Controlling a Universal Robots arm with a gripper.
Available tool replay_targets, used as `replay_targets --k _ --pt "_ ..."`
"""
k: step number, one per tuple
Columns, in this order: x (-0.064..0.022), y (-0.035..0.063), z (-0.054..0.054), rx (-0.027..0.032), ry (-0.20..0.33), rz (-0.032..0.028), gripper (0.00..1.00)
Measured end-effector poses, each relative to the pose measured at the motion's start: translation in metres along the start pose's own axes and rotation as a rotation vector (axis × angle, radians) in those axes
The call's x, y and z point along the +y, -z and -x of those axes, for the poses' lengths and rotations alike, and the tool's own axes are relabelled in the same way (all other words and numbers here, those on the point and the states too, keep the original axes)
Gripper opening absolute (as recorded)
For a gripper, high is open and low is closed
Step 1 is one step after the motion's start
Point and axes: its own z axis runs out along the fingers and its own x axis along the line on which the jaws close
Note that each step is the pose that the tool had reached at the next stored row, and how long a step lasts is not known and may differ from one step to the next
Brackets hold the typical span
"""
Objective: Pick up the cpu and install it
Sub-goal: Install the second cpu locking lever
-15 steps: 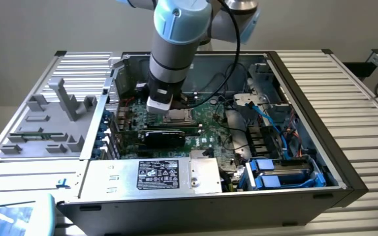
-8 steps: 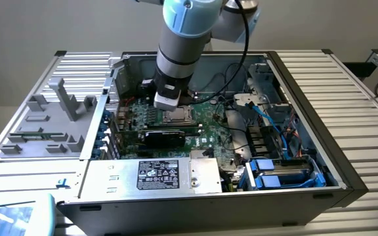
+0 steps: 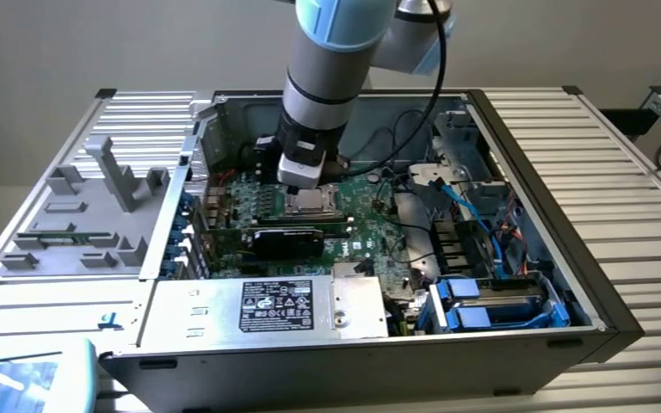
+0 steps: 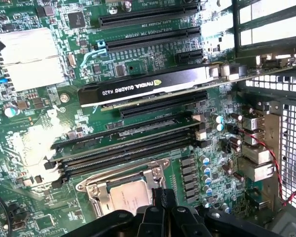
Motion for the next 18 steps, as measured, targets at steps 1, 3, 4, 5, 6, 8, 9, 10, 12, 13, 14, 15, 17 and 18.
replay_targets --k 1,3,4,5,6,8,9,10,12,13,14,15,17,18 --pt "-0.0006 0.0018 0.0 0.0019 -0.003 0.0052 0.12" --pt "-0.0017 0.0052 -0.001 0.0057 -0.007 0.0152 0.12" --pt "-0.0022 0.0073 -0.001 0.0073 -0.009 0.0198 0.12" --pt "-0.003 0.0096 -0.001 0.0085 -0.01 0.0238 0.12" --pt "-0.0037 0.0116 -0.002 0.0097 -0.011 0.0276 0.12" --pt "-0.0053 0.0158 -0.004 0.012 -0.013 0.0352 0.12" --pt "-0.0063 0.0184 -0.005 0.0125 -0.013 0.037 0.12" --pt "-0.0075 0.0211 -0.007 0.0128 -0.013 0.0382 0.12" --pt "-0.0098 0.0269 -0.011 0.0132 -0.014 0.0397 0.12" --pt "-0.011 0.0297 -0.013 0.0134 -0.014 0.0405 0.12" --pt "-0.0122 0.0324 -0.015 0.0135 -0.014 0.0412 0.12" --pt "-0.0133 0.0346 -0.017 0.0136 -0.014 0.0413 0.12" --pt "-0.0153 0.0383 -0.022 0.0138 -0.014 0.0415 0.12" --pt "-0.0162 0.0396 -0.025 0.0138 -0.014 0.0416 0.12"
